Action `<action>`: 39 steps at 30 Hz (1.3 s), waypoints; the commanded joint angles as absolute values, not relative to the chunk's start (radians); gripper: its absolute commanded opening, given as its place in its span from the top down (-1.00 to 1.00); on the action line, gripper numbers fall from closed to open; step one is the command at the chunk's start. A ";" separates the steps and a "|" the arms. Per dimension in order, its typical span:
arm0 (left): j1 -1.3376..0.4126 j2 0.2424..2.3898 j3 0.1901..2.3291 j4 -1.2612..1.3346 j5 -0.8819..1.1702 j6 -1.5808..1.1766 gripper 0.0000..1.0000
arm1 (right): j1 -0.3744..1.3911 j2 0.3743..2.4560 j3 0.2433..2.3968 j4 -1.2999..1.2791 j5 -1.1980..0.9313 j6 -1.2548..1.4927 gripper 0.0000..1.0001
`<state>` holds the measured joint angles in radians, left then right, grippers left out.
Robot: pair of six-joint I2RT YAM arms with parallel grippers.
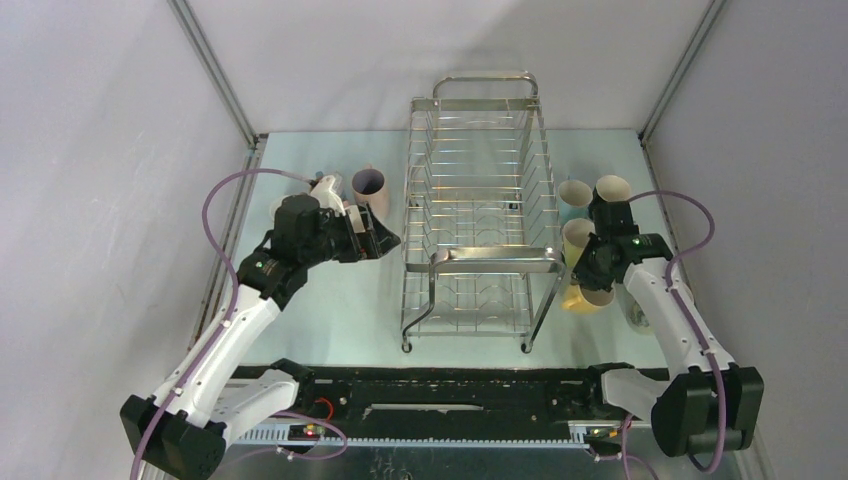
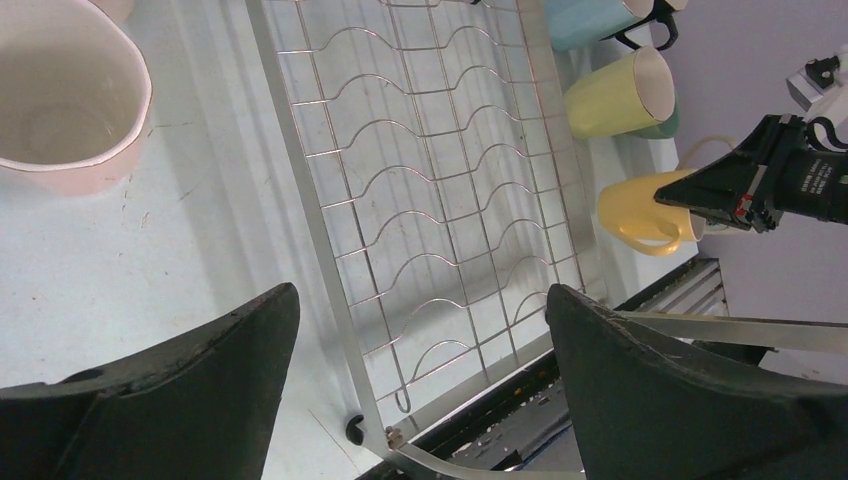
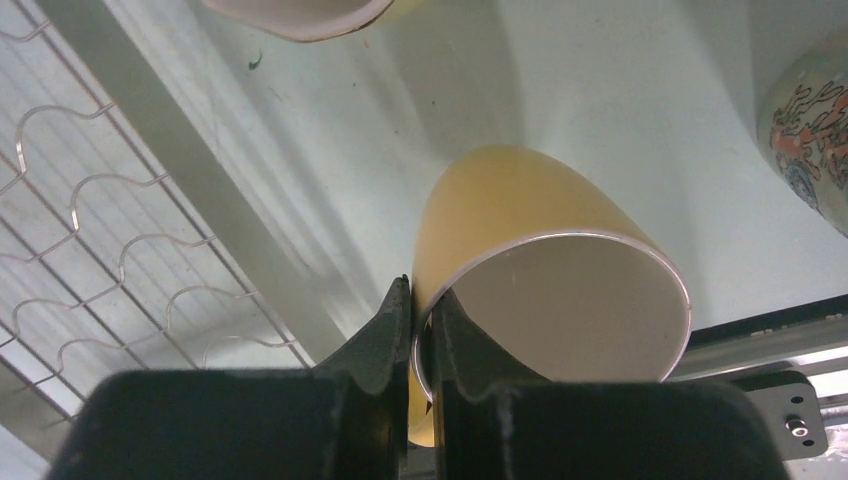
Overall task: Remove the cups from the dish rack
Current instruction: Place the cup at the center of the board.
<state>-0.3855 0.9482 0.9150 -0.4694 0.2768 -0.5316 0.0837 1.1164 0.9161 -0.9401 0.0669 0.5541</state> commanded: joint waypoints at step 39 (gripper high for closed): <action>-0.380 0.895 1.019 -0.547 0.185 -0.461 -1.00 | 0.119 0.951 0.953 -0.883 0.086 0.558 -0.41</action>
